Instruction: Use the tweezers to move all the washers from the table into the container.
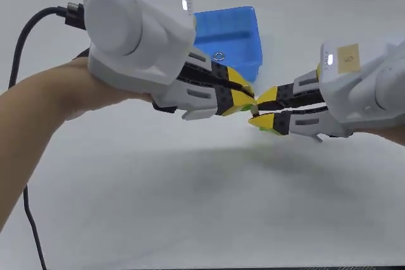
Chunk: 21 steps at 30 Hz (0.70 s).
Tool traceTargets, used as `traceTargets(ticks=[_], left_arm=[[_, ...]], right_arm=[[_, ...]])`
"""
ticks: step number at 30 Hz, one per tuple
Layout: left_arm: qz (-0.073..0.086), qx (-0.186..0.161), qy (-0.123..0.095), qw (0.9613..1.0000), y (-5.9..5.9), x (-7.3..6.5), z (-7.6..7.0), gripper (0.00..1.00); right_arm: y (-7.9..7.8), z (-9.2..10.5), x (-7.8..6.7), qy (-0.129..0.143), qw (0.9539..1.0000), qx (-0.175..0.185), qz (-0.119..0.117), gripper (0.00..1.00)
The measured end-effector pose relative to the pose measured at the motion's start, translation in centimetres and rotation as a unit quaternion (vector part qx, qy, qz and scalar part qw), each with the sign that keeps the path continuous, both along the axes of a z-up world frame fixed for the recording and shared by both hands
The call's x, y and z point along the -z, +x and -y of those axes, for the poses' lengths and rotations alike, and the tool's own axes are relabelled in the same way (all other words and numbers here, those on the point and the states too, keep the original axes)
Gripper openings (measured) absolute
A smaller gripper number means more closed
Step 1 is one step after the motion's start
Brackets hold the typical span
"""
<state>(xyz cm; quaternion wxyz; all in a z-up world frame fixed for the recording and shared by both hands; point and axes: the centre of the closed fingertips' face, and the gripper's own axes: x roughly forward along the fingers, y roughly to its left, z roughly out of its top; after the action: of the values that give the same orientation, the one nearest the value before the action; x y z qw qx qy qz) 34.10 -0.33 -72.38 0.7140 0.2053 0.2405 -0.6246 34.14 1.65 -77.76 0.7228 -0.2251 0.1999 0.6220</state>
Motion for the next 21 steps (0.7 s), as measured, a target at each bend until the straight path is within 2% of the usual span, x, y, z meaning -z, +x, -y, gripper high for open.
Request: traceTargets(ticks=[6, 21], left_arm=[[-0.004, 0.001, 0.003, 1.0, -0.1, 0.28, 0.15, 0.07], [-0.003, -0.009, 0.011, 0.9999, 0.06, 0.41, 0.26, 0.07]], right_arm=[[-0.08, 0.09, 0.26, 0.0, 1.0, 0.001, -0.003, 0.12], [0.03, 0.06, 0.5, -0.001, 1.0, 0.002, -0.006, 0.11]])
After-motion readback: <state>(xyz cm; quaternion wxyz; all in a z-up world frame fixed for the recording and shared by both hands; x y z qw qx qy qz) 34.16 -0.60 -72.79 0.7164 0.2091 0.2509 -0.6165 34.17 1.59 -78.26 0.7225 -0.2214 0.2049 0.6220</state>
